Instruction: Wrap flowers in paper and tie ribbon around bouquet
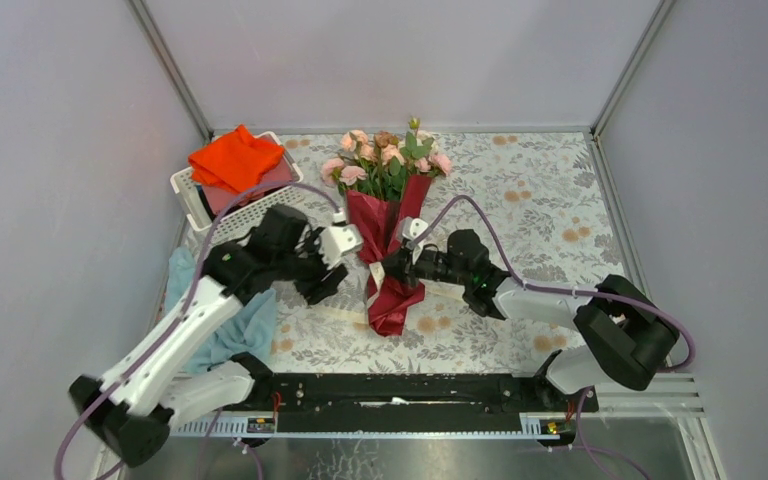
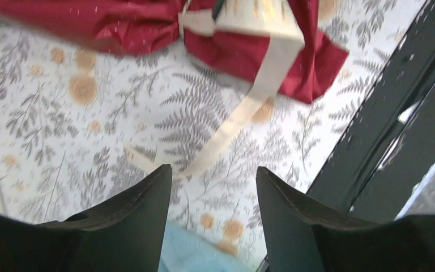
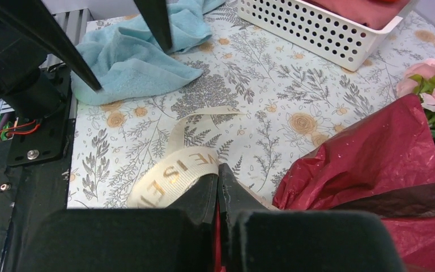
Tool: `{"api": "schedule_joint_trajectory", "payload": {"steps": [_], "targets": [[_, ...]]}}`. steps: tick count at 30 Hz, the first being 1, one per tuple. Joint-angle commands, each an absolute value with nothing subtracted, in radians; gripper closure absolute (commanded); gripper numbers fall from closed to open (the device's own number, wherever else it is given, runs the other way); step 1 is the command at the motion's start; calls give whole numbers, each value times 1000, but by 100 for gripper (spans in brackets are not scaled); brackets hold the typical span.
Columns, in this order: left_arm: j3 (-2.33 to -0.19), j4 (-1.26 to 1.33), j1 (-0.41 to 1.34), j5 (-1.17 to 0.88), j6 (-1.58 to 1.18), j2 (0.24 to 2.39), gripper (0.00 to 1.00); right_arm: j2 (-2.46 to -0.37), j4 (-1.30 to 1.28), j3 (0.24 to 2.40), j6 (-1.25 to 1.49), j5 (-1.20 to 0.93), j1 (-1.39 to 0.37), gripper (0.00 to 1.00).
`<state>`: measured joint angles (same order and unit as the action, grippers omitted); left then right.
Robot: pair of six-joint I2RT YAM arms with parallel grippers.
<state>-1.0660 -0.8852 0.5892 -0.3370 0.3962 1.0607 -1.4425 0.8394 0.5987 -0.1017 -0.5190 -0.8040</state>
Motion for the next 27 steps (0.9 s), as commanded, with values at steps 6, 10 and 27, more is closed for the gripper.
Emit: {"api": "schedule_joint_trajectory", "payload": {"steps": [6, 10, 27], "targets": [[-714, -414, 584, -511, 566, 794, 29, -1472, 1057, 581, -14, -639, -798, 100], [-675, -167, 580, -632, 484, 956, 2, -1486, 1027, 603, -6, -649, -795, 100], [-520, 34, 411, -1151, 554, 1188, 2, -1497, 817, 673, -43, -601, -778, 100]]}}
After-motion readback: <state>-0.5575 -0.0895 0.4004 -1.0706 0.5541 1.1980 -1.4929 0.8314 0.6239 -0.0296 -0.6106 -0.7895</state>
